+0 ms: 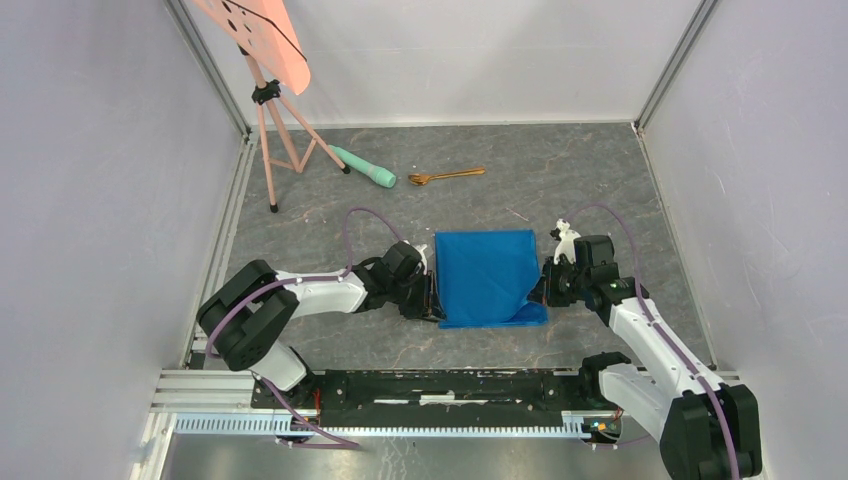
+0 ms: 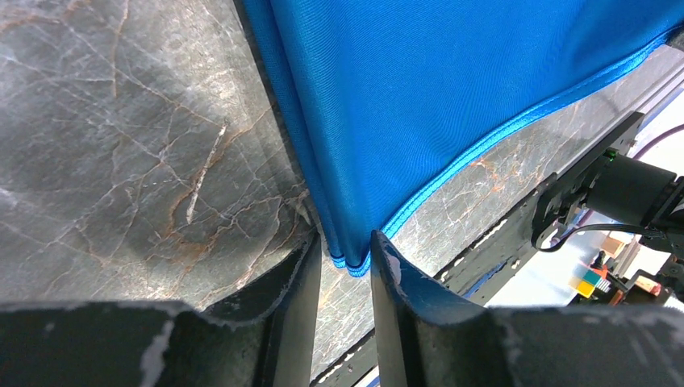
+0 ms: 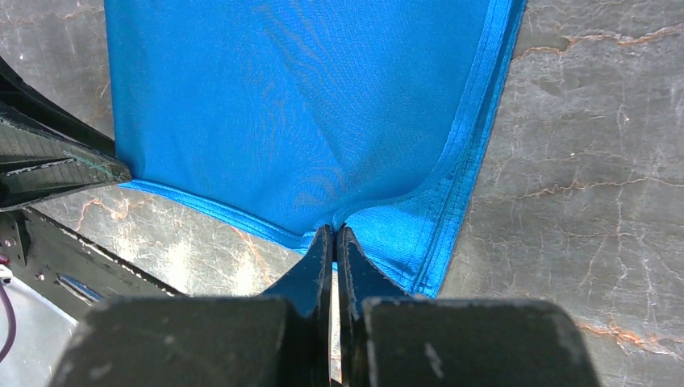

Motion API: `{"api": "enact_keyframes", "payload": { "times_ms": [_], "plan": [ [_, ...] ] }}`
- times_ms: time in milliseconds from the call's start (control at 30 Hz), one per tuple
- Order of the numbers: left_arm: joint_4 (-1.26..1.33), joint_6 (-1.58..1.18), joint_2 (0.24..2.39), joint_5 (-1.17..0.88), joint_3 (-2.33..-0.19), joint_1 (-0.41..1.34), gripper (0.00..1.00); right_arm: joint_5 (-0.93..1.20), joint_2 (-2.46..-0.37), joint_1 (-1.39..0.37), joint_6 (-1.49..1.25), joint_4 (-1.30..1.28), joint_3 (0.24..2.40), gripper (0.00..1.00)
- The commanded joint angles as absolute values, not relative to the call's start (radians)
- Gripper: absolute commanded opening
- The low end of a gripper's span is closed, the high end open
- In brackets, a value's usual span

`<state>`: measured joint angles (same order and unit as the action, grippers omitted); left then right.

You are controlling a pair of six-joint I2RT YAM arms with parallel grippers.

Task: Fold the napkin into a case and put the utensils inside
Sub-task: Pick up the top corner of the square-folded napkin from the center of the board, then fold the top corner of the square-folded napkin at the center of the board.

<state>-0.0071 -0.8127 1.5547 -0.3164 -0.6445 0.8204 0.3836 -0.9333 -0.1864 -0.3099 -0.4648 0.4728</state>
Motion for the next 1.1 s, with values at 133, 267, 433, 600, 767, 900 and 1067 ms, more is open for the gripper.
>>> {"api": "enact_keyframes", "payload": {
  "times_ms": [133,267,433,600,767,900,1067],
  "plan": [
    [-0.074,-0.807,1.548,-0.271,-0.600,0.827,0.32,0.401,-0.942,-0.191,-0.292,-0.433,0.501,0.00],
    [-0.078,-0.804,1.567,-0.273,-0.607,0.827,0.28,0.412,-0.953,-0.193,-0.293,-0.423,0.503,0.01],
    [-0.098,-0.800,1.579,-0.258,-0.608,0.827,0.22,0.421,-0.974,-0.220,-0.308,-0.390,0.516,0.01],
    [-0.106,-0.796,1.608,-0.262,-0.617,0.828,0.19,0.437,-1.057,-0.321,-0.422,-0.214,0.553,0.00],
    [-0.095,-0.801,1.628,-0.257,-0.611,0.831,0.17,0.455,-1.301,-0.427,-0.624,0.111,0.642,0.01],
    [-0.103,-0.802,1.625,-0.238,-0.604,0.833,0.15,0.450,-1.531,-0.468,-0.722,0.273,0.779,0.01],
    [-0.104,-0.805,1.628,-0.227,-0.597,0.837,0.13,0.490,-1.730,-0.480,-0.773,0.369,0.895,0.01]
  ]
}}
